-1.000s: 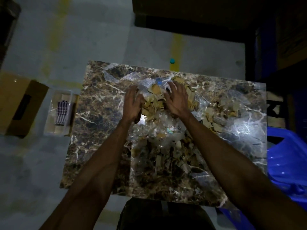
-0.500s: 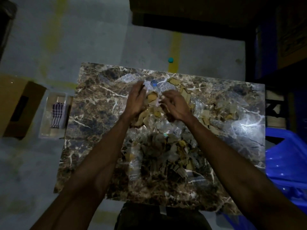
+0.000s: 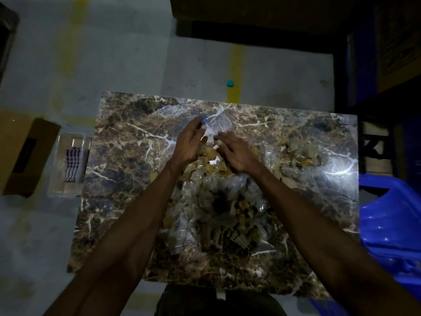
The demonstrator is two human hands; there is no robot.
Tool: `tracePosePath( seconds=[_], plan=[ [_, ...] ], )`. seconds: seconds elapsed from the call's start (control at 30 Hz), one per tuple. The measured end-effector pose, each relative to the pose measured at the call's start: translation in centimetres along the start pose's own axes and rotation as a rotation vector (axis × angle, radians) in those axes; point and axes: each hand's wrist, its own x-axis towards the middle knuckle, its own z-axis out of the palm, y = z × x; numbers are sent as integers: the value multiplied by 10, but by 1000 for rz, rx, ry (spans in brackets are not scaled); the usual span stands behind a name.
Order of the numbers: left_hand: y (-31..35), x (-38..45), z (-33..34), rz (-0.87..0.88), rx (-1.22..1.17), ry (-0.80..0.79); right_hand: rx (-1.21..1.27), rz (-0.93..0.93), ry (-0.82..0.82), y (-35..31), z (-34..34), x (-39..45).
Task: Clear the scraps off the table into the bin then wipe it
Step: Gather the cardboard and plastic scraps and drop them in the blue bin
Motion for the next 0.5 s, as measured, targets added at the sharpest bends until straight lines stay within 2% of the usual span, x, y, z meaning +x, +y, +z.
tracePosePath(
  seconds=[0.07,0.13,0.2,0.27,0.33,0.4,0.5],
  plan=[
    [3,9,4,51,120,-80,59,14,110,4,-13,1],
    [-1,16,7,88,307,-170,38,124,209,14,-25,7],
    [-3,14,14,112,429,-248,-26,238,187,26,-30,5],
    [-2,4,21,159,494,-292,-94,243,83,34,-22,-2],
    [-1,-6,25,165,411,-317,-94,171,-27,37,-8,-14],
    [1,-13,25,112,267,-315,30,111,-73,34,-4,-26],
    [12,-16,23,127,253,-249,136,98,93,36,-22,-42]
  ],
)
